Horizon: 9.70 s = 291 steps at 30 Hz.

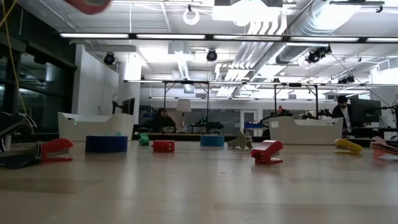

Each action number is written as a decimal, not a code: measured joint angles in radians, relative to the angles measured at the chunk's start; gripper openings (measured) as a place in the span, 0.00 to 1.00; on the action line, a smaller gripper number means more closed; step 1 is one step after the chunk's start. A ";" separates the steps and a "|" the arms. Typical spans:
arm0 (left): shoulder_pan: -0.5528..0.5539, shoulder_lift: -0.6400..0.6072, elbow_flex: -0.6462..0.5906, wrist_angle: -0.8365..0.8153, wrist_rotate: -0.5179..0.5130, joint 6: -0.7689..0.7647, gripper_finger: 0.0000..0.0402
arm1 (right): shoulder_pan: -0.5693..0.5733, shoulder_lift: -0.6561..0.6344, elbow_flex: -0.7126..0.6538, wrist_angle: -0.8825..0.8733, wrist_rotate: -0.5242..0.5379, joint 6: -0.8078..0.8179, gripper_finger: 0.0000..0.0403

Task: Pick and place Stapler, Stapler remover, tape
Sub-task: Put the pink tape into the black bin, then put the light blue tape into the black bin

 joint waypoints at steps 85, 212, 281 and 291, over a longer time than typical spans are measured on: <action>-0.381 0.205 0.225 -0.860 -0.174 -1.411 0.23 | -0.194 -0.284 -0.003 -0.689 -0.398 0.359 0.35; 0.639 -0.508 -0.488 0.598 0.571 0.080 0.22 | -1.002 0.362 0.627 -1.442 -1.336 0.009 0.62; 0.638 -0.424 -0.487 0.656 0.548 0.058 0.22 | -0.458 0.001 0.488 -1.035 -1.117 -0.070 0.08; 0.632 -0.420 -0.487 0.768 0.685 0.134 0.22 | -0.382 0.006 0.489 -0.778 -1.098 -0.239 0.08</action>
